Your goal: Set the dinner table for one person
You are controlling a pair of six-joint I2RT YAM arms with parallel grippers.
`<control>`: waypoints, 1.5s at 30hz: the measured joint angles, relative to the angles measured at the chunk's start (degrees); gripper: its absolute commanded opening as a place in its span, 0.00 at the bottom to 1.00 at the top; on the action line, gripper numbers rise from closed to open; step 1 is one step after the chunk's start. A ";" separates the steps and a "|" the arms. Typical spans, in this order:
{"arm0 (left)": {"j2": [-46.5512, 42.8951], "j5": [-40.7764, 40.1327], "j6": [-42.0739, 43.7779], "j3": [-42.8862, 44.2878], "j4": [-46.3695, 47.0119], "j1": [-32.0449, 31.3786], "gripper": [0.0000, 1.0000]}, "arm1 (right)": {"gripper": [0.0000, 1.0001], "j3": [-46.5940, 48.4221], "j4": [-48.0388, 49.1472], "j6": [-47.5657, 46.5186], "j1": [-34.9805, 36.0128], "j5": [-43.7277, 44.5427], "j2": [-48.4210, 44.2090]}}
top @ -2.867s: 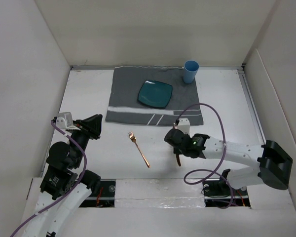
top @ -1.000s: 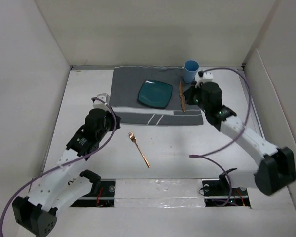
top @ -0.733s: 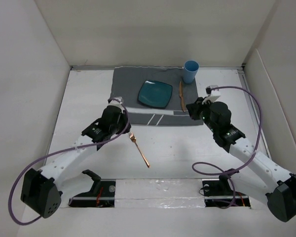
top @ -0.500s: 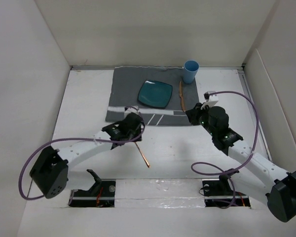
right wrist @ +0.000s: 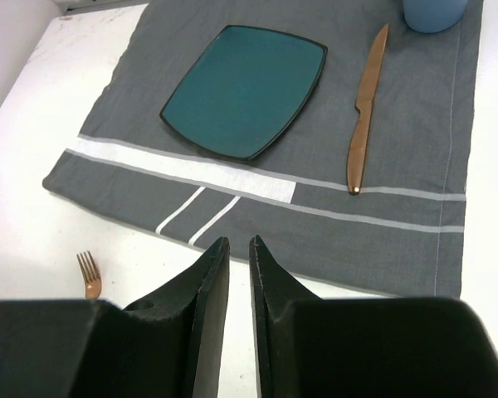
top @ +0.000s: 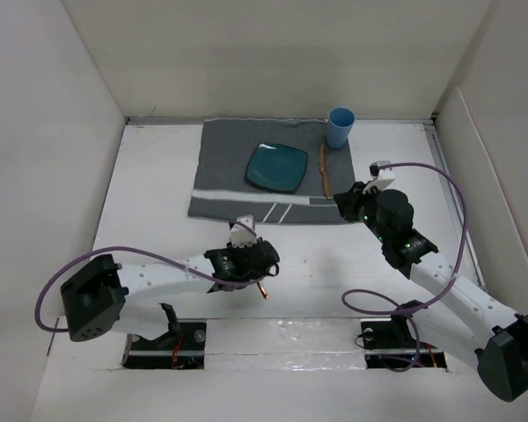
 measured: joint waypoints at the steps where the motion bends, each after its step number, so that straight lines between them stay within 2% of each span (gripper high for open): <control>1: 1.42 -0.96 -1.60 0.28 -0.68 -1.49 0.35 | 0.22 0.00 0.04 0.00 0.00 -0.11 0.00; 7: 9.70 -4.76 -10.43 1.11 -4.87 -4.15 0.31 | 0.23 0.00 -0.13 0.00 -0.37 -0.57 0.57; 12: 10.12 -5.86 -14.69 0.72 -5.60 -4.02 0.32 | 0.23 0.00 -0.17 0.00 -0.79 -0.76 0.66; 21: 7.82 -7.34 -14.75 -2.62 -0.81 1.70 0.30 | 0.23 0.00 -0.28 0.00 -0.81 -0.79 0.68; 27: 8.17 -8.00 -13.42 -2.84 0.59 2.16 0.29 | 0.23 0.02 -0.76 -0.02 -0.81 -0.70 0.68; 34: 11.26 -9.68 -11.45 -1.38 2.60 2.16 0.12 | 0.24 0.02 -1.20 -0.02 -1.22 -0.35 0.68; 36: 11.76 -9.81 -10.95 -0.98 2.75 2.16 0.12 | 0.24 0.02 -1.22 -0.02 -1.44 -0.24 0.68; 40: 12.02 -10.10 -10.12 -0.85 2.71 2.16 0.00 | 0.25 0.02 -1.51 0.00 -1.49 0.13 0.55; 45: 11.67 -10.16 -8.02 -0.85 2.10 2.16 0.00 | 0.25 0.02 -1.51 0.00 -1.49 0.44 -0.09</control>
